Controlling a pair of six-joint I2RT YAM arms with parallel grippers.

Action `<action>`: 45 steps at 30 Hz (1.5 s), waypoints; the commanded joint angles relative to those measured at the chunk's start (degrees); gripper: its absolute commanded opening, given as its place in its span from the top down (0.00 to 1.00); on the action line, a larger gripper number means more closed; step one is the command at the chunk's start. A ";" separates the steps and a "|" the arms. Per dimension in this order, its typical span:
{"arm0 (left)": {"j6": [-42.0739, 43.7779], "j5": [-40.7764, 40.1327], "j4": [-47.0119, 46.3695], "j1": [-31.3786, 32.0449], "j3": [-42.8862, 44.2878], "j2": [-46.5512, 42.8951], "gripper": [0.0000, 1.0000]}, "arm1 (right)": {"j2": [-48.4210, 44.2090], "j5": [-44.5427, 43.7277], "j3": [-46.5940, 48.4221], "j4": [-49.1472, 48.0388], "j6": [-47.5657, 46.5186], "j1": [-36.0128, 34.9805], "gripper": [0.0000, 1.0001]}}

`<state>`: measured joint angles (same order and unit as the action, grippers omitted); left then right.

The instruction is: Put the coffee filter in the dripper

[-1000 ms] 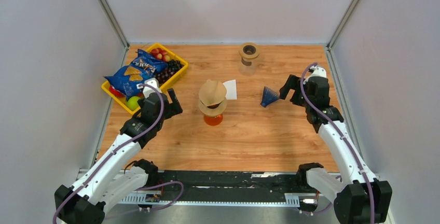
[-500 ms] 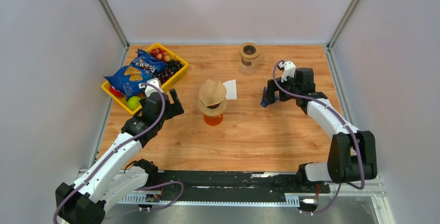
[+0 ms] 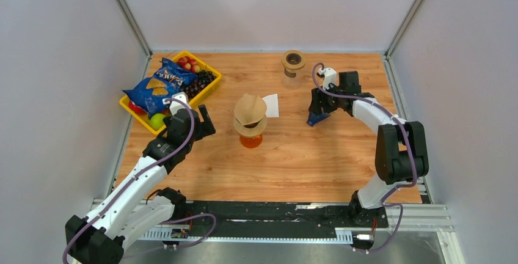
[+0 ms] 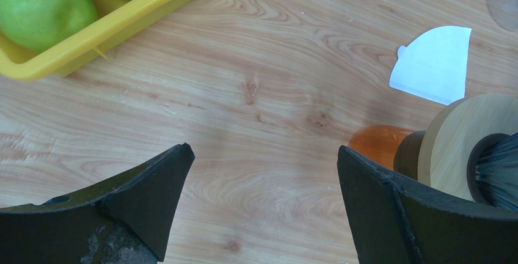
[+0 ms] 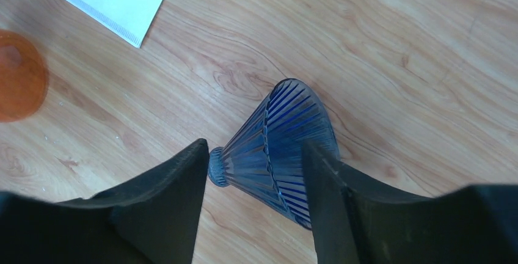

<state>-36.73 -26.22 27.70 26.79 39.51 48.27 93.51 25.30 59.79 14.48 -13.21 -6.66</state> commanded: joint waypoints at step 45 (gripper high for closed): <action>-0.13 -4.99 0.90 -0.40 2.68 0.70 0.00 | 4.40 -26.85 32.50 -10.09 -17.45 -16.37 1.00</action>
<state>-36.82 -30.09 28.95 26.79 39.83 48.88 92.77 0.84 86.13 9.08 -26.09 -22.46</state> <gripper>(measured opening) 0.998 0.052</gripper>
